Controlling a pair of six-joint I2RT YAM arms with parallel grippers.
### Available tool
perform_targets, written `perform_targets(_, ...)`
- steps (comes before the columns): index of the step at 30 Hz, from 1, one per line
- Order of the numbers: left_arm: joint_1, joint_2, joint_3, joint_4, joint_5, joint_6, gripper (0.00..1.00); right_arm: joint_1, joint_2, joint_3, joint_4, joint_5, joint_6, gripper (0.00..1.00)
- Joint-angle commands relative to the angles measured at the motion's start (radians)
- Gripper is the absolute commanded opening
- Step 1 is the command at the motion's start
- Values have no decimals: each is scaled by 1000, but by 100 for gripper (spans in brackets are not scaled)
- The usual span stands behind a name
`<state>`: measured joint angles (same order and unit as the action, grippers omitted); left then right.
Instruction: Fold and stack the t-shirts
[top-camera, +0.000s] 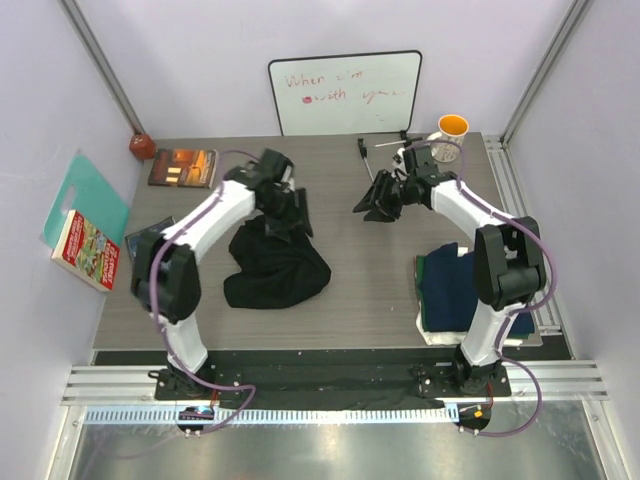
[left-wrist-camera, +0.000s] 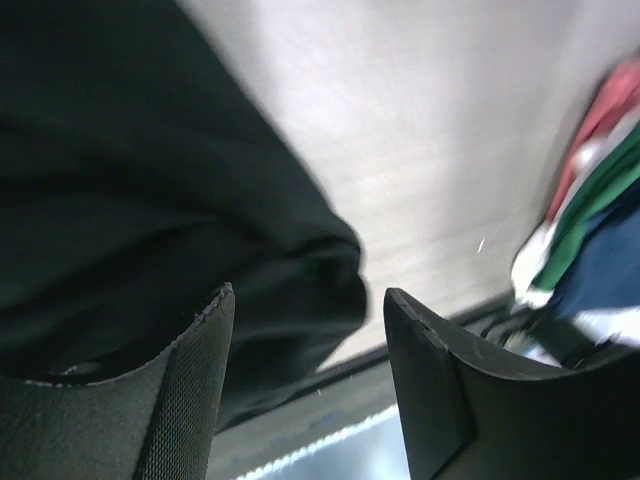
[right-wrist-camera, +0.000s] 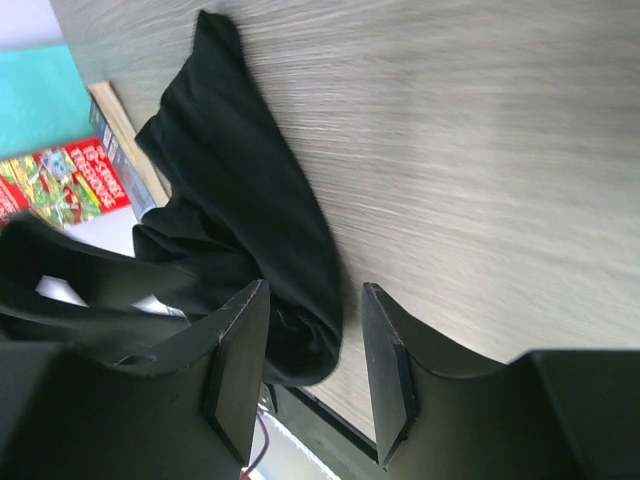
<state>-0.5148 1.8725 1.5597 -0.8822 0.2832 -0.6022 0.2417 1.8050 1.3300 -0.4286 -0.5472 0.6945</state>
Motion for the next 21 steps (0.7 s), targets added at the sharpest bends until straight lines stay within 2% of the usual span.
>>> perform_targets(1,125,-180,-72,42,-126,-2,64,63,40,168,-27,-51,-88,48)
perform_targets(7,245,-283,-145,-20,-180,30,66,158,152,349,-39,-88,-76,49)
perform_targets(12,291,-306,-214,-21,-125,33,66,229,270,535,-90,-117,-79,52)
perform_targets(21,291,-276,-329,57,-66,10,66,243,269,499,-90,-134,-76,52)
